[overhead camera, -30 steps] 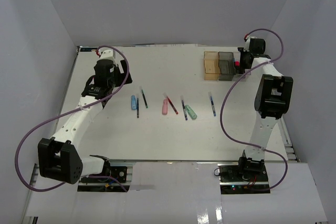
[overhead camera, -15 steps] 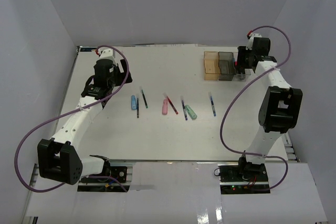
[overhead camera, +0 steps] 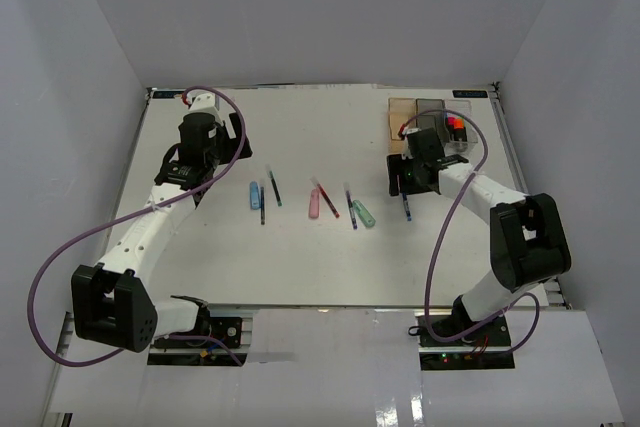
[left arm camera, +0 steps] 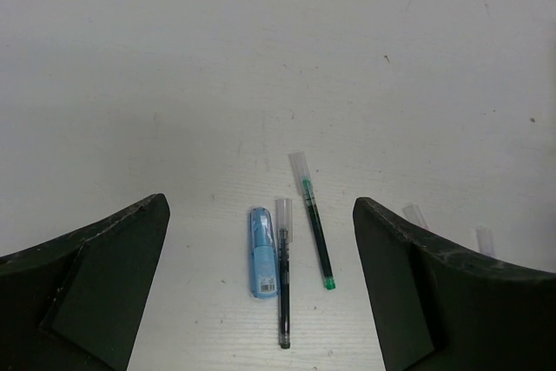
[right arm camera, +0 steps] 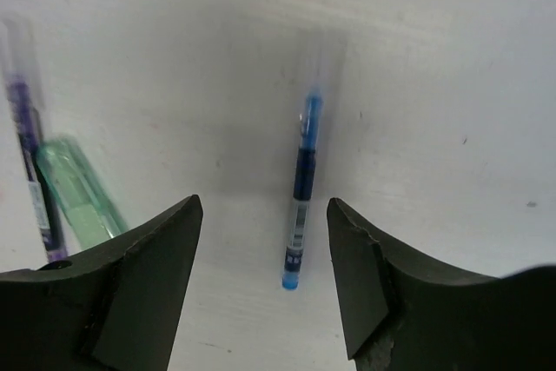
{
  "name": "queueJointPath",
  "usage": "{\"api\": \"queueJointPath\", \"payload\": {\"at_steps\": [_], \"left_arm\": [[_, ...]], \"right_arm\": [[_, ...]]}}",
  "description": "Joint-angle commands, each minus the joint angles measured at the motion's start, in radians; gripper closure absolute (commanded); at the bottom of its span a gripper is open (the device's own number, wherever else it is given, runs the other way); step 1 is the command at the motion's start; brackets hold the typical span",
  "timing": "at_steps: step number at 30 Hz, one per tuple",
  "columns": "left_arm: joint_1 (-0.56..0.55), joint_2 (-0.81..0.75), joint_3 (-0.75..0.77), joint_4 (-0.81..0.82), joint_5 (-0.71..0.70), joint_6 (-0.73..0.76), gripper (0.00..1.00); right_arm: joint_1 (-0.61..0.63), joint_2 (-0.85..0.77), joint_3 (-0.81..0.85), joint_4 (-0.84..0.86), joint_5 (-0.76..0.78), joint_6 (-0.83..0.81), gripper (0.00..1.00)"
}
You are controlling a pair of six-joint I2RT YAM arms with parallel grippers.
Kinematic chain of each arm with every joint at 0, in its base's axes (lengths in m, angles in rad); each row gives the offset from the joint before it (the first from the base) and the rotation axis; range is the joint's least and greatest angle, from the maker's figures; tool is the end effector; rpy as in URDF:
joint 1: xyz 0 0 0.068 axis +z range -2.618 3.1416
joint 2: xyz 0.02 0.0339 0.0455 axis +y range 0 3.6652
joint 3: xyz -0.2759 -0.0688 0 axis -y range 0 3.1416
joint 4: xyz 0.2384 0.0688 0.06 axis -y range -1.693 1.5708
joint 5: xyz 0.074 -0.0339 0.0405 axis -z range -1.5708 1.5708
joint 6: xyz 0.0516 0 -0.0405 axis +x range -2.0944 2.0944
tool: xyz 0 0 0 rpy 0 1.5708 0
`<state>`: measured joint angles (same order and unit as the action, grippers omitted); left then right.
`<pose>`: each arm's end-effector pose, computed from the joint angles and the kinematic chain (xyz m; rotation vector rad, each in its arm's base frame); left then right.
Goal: Sort the stationery into containers
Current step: Pick up the pen from the center of the board.
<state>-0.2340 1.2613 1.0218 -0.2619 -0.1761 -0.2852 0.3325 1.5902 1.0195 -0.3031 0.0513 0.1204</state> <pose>0.2854 -0.0587 0.3180 -0.1607 2.0603 -0.1377 0.3213 0.1081 0.2148 -0.2364 2.4365 0.1385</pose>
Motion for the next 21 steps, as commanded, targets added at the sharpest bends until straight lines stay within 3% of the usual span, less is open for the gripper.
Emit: {"api": "queueJointPath", "payload": {"at_steps": [1,12,14,16,21], "left_arm": [[0.001,-0.03,-0.005,0.007,-0.005,0.006,0.02],[0.001,-0.023,-0.003,0.007,0.001,0.006,0.02],[0.002,-0.02,-0.003,0.007,0.001,0.004,0.02],[0.002,-0.019,-0.003,0.007,0.001,0.006,0.02],[0.002,-0.017,-0.003,0.007,0.0,0.004,0.02]], "right_arm": [[-0.004,-0.042,-0.083,0.004,0.027,0.084,0.35],[-0.003,-0.026,-0.182,0.053,0.009,0.085,0.45],[-0.003,-0.019,-0.187,0.056,0.019,0.093,0.51],[-0.003,-0.018,-0.185,0.055,0.047,0.096,0.65],[-0.003,-0.047,-0.153,0.024,0.064,0.078,0.77]]}}
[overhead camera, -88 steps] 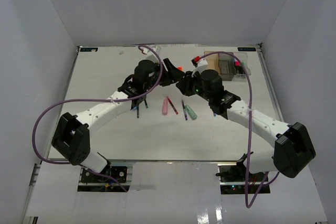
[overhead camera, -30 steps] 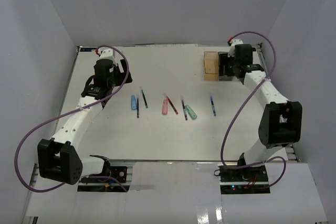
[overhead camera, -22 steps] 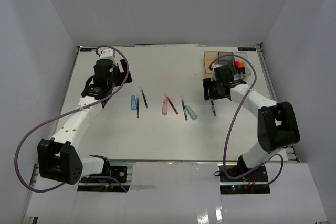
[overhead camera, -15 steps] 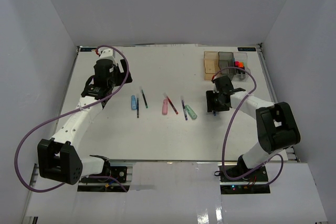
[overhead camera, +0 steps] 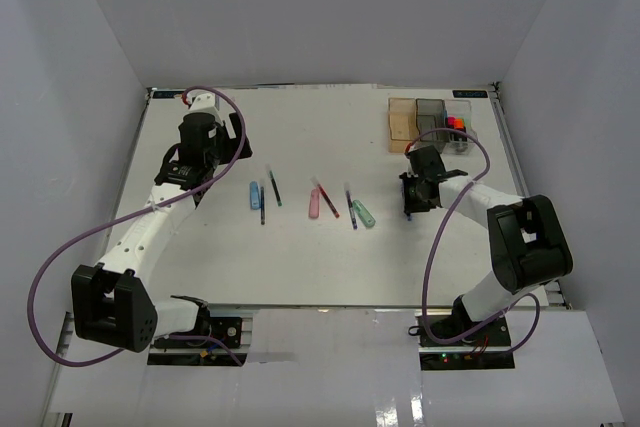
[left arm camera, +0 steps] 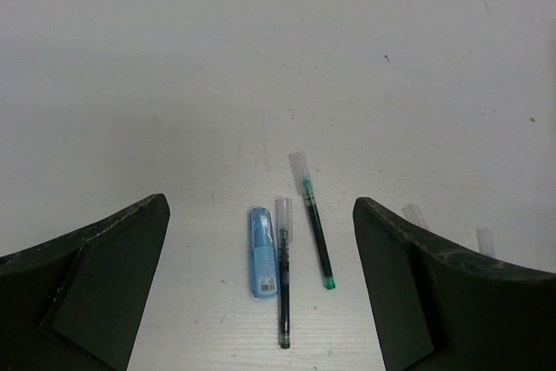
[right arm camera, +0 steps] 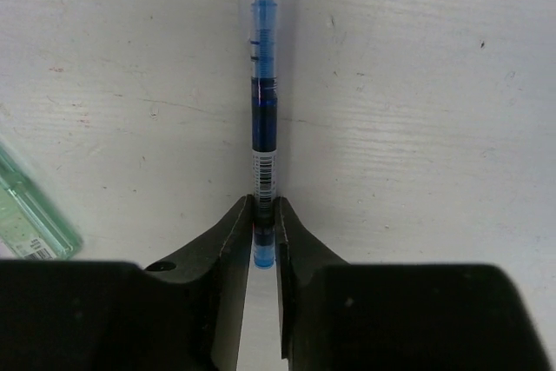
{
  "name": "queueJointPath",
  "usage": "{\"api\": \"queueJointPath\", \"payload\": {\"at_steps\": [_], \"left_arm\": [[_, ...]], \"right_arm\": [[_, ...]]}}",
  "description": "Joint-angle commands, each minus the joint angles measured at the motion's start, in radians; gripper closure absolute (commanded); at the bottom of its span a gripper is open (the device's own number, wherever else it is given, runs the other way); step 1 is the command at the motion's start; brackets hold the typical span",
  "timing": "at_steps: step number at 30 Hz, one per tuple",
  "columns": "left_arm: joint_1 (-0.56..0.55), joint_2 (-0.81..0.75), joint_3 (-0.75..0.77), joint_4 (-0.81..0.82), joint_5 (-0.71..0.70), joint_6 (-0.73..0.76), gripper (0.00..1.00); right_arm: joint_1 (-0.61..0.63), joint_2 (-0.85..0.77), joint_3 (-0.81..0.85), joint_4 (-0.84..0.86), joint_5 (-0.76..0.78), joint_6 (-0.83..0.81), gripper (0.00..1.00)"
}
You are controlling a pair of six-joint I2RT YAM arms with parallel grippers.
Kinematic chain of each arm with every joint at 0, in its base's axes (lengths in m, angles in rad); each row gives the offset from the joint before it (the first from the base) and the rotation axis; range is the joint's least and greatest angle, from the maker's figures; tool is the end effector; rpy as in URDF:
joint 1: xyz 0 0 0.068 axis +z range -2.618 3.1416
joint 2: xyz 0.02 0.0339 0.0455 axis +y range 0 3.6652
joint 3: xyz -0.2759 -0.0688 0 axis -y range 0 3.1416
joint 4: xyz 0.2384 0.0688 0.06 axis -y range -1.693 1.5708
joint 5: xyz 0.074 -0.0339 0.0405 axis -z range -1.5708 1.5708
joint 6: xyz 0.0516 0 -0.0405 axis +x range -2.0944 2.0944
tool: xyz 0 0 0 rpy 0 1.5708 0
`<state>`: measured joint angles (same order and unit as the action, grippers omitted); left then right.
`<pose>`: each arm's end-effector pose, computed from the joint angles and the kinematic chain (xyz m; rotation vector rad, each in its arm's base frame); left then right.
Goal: Sort the stationery into containers
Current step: Pick up the pen from the center of the board, then place the pen in the storage box.
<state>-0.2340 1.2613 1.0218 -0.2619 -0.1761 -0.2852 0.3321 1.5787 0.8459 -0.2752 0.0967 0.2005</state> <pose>0.2854 -0.0587 0.3180 -0.1607 2.0603 -0.1377 0.2913 0.0952 0.1685 -0.1333 2.5698 0.0756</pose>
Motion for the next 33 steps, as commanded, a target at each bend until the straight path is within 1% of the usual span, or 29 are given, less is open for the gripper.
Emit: {"api": "queueJointPath", "payload": {"at_steps": [1,2,4,7,10,14,17,18,21,25,30,33], "left_arm": [[0.002,-0.014,-0.005,0.007,-0.002,0.004,0.02],[0.001,-0.014,-0.003,0.006,-0.002,0.006,0.02],[0.002,-0.011,-0.002,0.006,0.0,0.006,0.02],[0.004,-0.011,-0.002,0.006,0.0,0.006,0.02],[0.004,-0.01,-0.002,0.006,0.0,0.004,0.02],[0.004,0.0,-0.002,0.007,0.009,0.003,0.02],[0.004,0.004,0.0,0.004,0.01,0.003,0.02],[0.004,0.004,0.001,0.004,0.012,0.003,0.02],[0.004,0.003,0.0,0.004,0.015,0.0,0.02],[0.004,0.013,0.001,0.003,0.012,0.003,0.02],[0.007,0.018,0.003,0.001,0.027,0.0,0.02],[0.007,0.015,0.001,0.001,0.029,-0.002,0.02]], "right_arm": [[-0.001,-0.043,0.053,-0.016,0.017,-0.006,0.79],[-0.002,-0.049,0.07,-0.027,0.018,-0.01,0.82],[-0.002,-0.08,0.106,-0.058,0.026,-0.021,0.84],[-0.002,-0.105,0.195,-0.087,0.058,-0.051,0.84],[-0.014,-0.091,0.292,-0.099,0.109,-0.087,0.82],[-0.074,0.007,0.468,-0.133,0.13,-0.127,0.81],[-0.123,0.095,0.547,-0.13,0.103,-0.136,0.81],[-0.134,0.118,0.603,-0.133,0.097,-0.141,0.82],[-0.169,0.213,0.703,-0.133,0.081,-0.151,0.82],[-0.211,0.335,0.791,-0.131,0.057,-0.147,0.82],[-0.229,0.423,0.848,-0.13,0.031,-0.157,0.82],[-0.235,0.464,0.869,-0.128,0.035,-0.165,0.79]]}}
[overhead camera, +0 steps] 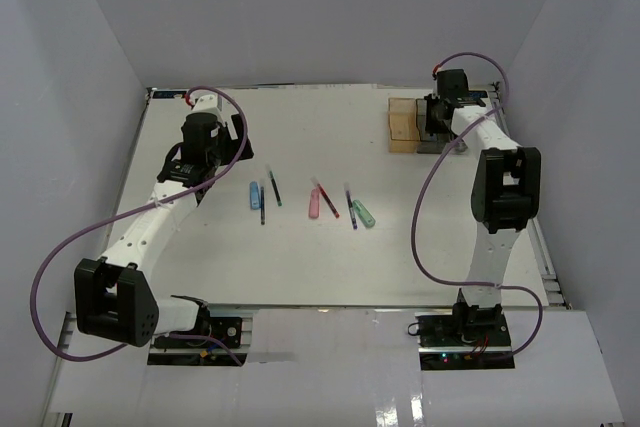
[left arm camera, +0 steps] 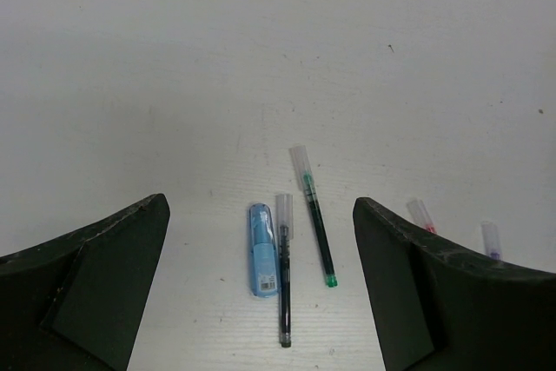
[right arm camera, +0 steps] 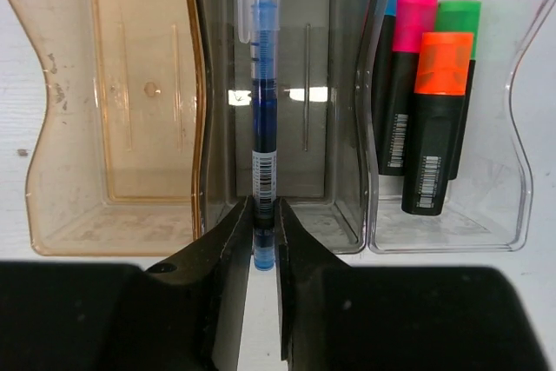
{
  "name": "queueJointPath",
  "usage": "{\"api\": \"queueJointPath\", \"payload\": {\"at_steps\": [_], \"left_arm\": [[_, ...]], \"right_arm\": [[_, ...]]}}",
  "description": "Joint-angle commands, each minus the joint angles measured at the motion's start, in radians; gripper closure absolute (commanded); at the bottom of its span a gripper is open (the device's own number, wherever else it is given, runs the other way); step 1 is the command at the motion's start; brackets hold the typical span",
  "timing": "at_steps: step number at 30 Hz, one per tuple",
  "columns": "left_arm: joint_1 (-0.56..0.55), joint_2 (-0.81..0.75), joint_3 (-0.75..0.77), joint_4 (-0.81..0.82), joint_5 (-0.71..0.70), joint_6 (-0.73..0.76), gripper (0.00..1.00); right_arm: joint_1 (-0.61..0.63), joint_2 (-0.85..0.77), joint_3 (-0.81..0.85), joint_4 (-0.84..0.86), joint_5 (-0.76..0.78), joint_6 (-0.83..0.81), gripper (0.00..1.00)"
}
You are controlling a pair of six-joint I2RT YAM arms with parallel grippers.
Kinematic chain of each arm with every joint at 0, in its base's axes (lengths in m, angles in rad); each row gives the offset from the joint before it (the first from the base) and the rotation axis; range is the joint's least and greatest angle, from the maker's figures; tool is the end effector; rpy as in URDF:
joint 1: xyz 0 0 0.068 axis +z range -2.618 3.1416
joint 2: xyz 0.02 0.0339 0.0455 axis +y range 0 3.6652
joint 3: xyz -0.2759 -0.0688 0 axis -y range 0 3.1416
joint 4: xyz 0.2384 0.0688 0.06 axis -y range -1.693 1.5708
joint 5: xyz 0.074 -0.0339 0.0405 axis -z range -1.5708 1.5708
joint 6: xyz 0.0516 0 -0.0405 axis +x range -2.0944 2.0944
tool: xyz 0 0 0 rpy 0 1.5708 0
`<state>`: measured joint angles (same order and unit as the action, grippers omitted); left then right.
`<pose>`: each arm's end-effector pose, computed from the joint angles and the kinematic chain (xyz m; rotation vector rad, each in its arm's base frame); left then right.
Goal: Sort the stationery into containers
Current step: Place the pen in the storage box.
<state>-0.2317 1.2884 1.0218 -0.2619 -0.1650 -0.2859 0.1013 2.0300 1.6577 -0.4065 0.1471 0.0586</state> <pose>0.2908 -0.0599 0.3106 -0.1560 2.0886 -0.1401 0.4735 0.0405 0.2422 0.0221 2.3408 -0.0937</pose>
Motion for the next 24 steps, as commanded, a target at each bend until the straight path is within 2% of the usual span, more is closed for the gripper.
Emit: {"api": "queueJointPath", "payload": {"at_steps": [1,7,16,20,24], "left_arm": [[0.005,-0.012,0.001,0.001,0.019,-0.001,0.02],[0.006,-0.006,0.003,0.001,0.028,-0.002,0.02],[0.006,0.0,0.003,0.001,0.038,-0.006,0.02],[0.006,0.0,0.004,0.0,0.045,-0.006,0.02],[0.008,-0.003,0.006,0.0,0.048,-0.006,0.02]], "right_arm": [[-0.005,0.031,0.068,0.003,-0.012,-0.023,0.79],[-0.014,0.075,0.097,0.011,-0.003,-0.019,0.76],[-0.018,0.067,0.091,0.009,-0.014,-0.003,0.65],[-0.012,-0.039,0.015,0.029,-0.088,0.006,0.64],[0.053,-0.23,-0.158,0.06,-0.119,0.036,0.61]]}}
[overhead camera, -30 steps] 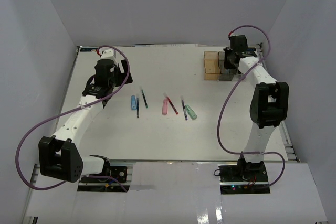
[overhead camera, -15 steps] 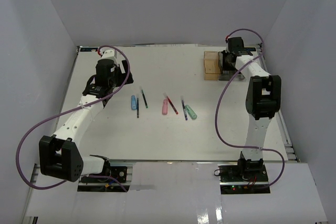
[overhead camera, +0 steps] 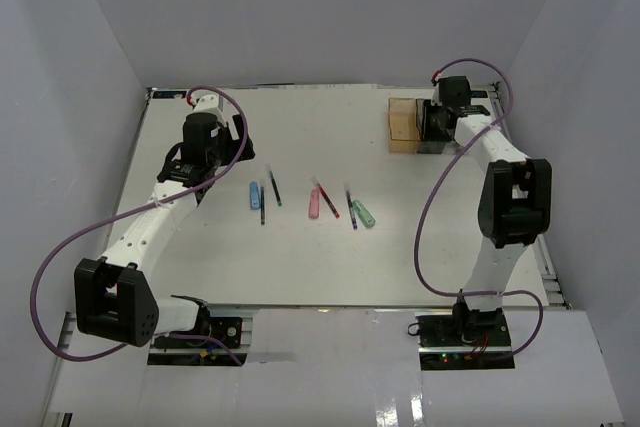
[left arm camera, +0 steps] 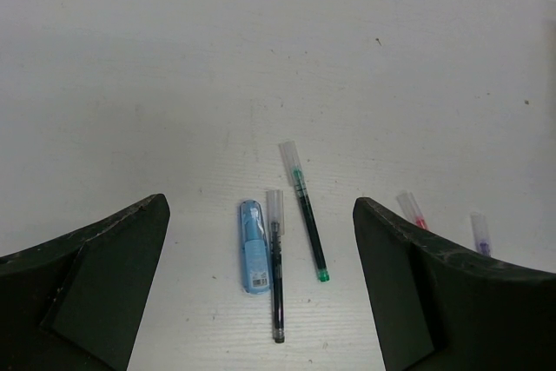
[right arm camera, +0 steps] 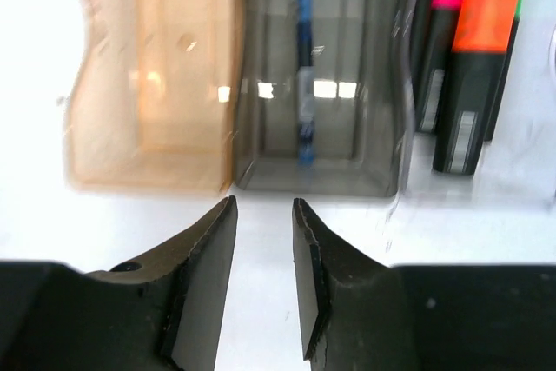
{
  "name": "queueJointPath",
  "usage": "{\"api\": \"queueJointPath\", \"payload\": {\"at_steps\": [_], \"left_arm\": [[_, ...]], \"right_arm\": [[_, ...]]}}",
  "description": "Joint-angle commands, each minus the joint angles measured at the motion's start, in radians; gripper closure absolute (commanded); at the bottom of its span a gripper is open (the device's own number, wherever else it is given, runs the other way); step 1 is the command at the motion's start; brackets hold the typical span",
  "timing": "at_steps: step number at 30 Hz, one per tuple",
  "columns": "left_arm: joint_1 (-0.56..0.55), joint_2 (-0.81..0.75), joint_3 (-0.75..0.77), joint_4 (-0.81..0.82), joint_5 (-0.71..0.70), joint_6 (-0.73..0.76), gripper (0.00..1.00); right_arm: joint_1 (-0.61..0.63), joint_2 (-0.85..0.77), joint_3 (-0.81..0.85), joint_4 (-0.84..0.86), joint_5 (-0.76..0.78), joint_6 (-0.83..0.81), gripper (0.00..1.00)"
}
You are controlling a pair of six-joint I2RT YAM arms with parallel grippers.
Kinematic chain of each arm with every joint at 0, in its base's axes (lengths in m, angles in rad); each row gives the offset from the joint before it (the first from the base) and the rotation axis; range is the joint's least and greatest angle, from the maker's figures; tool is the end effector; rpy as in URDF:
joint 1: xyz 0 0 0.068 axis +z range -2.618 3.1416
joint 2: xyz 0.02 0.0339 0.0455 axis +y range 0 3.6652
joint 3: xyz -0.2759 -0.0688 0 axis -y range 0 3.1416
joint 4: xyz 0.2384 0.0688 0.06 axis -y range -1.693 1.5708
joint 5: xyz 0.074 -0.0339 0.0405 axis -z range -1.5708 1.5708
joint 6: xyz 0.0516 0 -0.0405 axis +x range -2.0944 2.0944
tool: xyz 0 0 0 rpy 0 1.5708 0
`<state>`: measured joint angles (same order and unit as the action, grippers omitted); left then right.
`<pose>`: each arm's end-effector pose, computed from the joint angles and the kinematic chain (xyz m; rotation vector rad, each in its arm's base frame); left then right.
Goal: Sort the stationery into containers
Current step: Place the pen in the storage box, then pick up the pen from the center of the board.
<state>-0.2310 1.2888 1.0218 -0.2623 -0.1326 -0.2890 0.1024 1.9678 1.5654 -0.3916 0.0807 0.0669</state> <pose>0.2907 -0.0614 0.3103 -0.1407 2.0950 -0.1748 0.4555 0.0426 0.2403 -0.0029 2.3615 -0.0133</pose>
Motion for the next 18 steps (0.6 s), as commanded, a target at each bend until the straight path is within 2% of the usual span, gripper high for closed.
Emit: {"api": "queueJointPath", "payload": {"at_steps": [1,5,9,13,18], "left_arm": [[0.009,-0.003,0.006,-0.002,0.016,-0.004,0.02],[0.012,-0.005,0.006,-0.002,0.018,-0.007,0.02],[0.015,-0.009,0.008,-0.002,0.019,-0.007,0.02],[0.015,-0.008,0.006,-0.003,0.01,-0.009,0.02],[0.016,-0.008,0.006,0.0,0.016,-0.012,0.02]], "right_arm": [[0.072,-0.194,-0.092,0.042,-0.035,0.034,0.61],[0.184,-0.319,-0.25,0.043,-0.024,0.085,0.59],[0.35,-0.4,-0.396,0.083,-0.002,0.149,0.58],[0.471,-0.417,-0.497,0.112,0.024,0.229,0.58],[0.554,-0.38,-0.541,0.138,0.034,0.269,0.59]]}}
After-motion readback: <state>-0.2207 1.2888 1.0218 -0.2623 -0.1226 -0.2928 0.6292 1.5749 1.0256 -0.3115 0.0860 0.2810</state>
